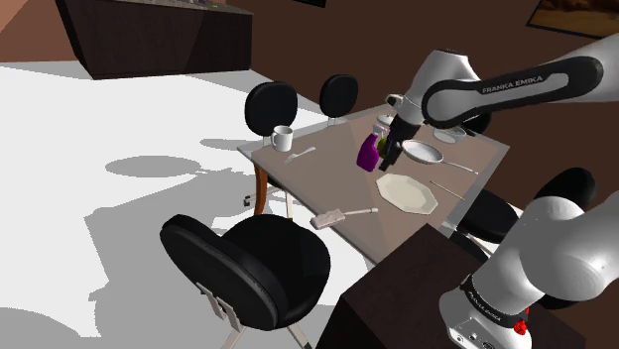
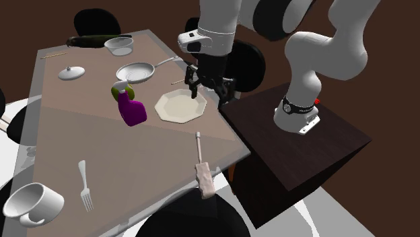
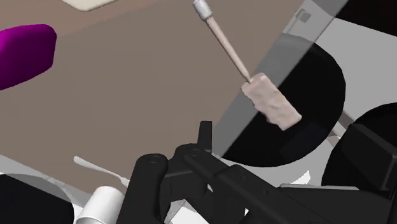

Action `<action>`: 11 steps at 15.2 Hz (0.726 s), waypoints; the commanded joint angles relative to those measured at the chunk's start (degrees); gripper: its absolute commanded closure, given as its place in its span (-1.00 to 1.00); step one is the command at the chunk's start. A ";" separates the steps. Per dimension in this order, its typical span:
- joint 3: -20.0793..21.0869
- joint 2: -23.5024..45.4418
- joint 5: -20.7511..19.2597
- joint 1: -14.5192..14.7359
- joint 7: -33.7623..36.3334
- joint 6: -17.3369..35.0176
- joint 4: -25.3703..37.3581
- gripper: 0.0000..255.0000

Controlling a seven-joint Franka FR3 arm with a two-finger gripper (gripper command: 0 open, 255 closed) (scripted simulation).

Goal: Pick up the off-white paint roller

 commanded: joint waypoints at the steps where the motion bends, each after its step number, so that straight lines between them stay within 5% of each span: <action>1: -1.70 4.14 0.33 1.53 -4.40 4.18 -0.44 -1.00; 6: -5.47 15.24 3.59 5.85 -16.15 13.76 -0.58 -1.00; 11: -7.16 27.93 12.91 9.79 -31.85 22.31 1.09 -1.00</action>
